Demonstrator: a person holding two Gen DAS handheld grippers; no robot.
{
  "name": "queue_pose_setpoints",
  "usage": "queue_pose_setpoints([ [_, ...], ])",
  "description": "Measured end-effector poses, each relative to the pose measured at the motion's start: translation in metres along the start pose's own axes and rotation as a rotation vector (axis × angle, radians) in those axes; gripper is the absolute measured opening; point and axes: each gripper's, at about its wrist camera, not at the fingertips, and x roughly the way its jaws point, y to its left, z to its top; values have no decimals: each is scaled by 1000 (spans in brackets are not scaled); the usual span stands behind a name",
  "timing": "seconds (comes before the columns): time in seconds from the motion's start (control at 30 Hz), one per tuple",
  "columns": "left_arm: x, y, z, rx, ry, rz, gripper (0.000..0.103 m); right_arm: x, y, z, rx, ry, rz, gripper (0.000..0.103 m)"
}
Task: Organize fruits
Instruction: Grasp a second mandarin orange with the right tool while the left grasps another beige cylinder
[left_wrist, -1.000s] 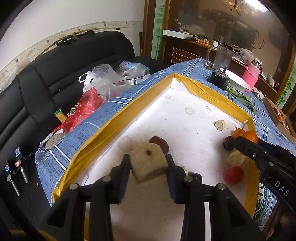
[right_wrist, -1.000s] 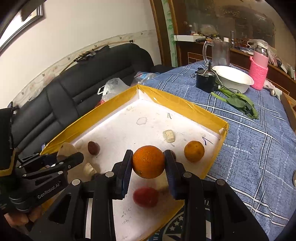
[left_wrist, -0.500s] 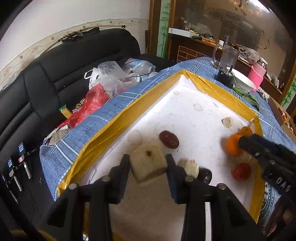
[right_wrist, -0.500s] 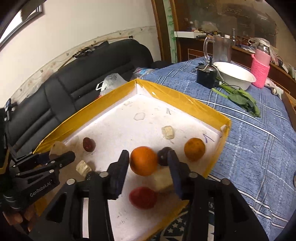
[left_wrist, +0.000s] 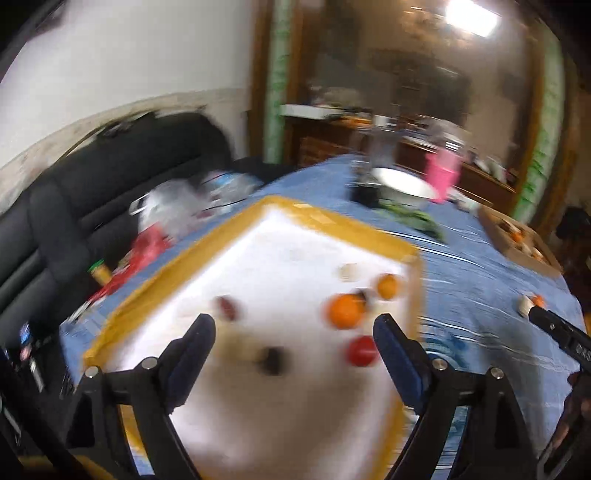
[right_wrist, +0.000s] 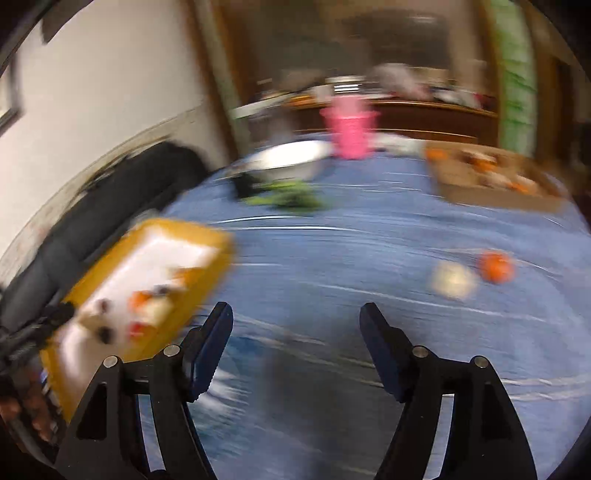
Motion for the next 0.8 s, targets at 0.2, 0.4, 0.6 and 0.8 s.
queue_pose_setpoints([
  [0.2, 8, -99, -2, 190, 20, -152, 90, -9, -133, -10, 169, 41, -241, 66],
  [0.4, 35, -189, -9, 335, 73, -259, 90, 30, -157, 9, 153, 89, -202, 57],
  [0.6, 48, -231, -17, 396, 104, -283, 90, 77, -159, 34, 125, 140, -185, 34],
  [0.8, 62, -269, -17, 394, 119, -334, 90, 46, -179, 28, 148, 91, -209, 32],
])
